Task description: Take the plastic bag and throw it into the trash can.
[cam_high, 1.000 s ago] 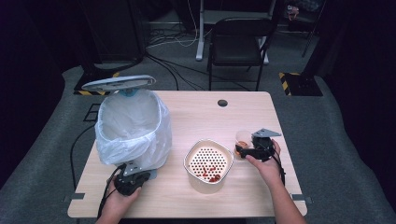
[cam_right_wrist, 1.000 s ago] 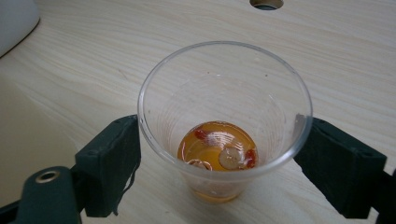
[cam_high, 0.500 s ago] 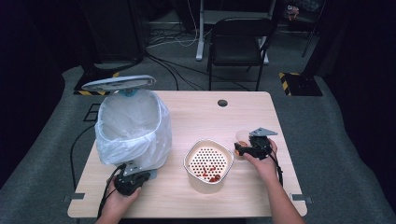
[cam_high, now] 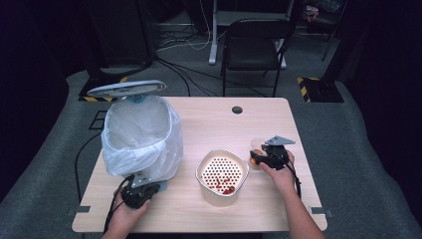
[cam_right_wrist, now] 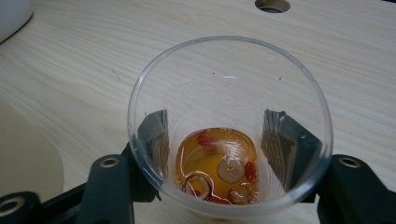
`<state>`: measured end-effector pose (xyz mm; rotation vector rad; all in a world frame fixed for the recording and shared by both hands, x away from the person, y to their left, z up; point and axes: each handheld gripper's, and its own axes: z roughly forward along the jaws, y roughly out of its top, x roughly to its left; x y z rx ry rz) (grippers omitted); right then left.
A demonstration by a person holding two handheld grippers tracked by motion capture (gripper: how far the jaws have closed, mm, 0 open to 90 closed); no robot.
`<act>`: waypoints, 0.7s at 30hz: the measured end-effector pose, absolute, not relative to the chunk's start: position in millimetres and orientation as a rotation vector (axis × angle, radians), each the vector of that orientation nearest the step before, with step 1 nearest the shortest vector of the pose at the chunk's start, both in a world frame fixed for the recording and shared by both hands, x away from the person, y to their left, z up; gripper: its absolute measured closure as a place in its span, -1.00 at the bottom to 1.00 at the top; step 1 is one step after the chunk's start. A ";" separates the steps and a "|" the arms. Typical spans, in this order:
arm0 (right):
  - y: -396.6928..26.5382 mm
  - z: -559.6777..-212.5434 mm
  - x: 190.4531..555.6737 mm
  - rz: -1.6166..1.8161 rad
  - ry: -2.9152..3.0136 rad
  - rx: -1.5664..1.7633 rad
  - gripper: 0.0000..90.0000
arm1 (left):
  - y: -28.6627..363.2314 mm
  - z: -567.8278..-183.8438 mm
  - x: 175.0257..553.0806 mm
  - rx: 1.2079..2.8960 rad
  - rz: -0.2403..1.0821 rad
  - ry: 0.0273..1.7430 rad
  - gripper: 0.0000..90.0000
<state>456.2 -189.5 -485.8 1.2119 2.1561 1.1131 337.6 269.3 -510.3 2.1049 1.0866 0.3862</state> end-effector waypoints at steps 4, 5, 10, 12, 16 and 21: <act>-188.8 -484.8 454.9 1.106 2.168 1.201 0.02 | 269.2 -510.3 337.6 2.105 0.386 1.087 1.00; -188.6 -484.7 454.9 1.108 2.170 1.192 0.05 | 269.2 -510.3 337.6 2.104 0.386 1.087 1.00; -188.5 -481.4 453.6 1.091 2.198 1.170 0.11 | 269.2 -510.3 337.6 2.104 0.386 1.087 1.00; -188.6 -478.3 453.3 1.094 2.196 1.154 0.12 | 269.2 -510.3 337.6 2.105 0.386 1.087 1.00; -188.8 -470.3 452.2 1.109 2.204 1.129 0.15 | 269.2 -510.3 337.6 2.105 0.386 1.087 1.00; -187.9 -459.5 450.0 1.118 2.229 1.075 0.18 | 269.2 -510.3 337.6 2.105 0.386 1.087 1.00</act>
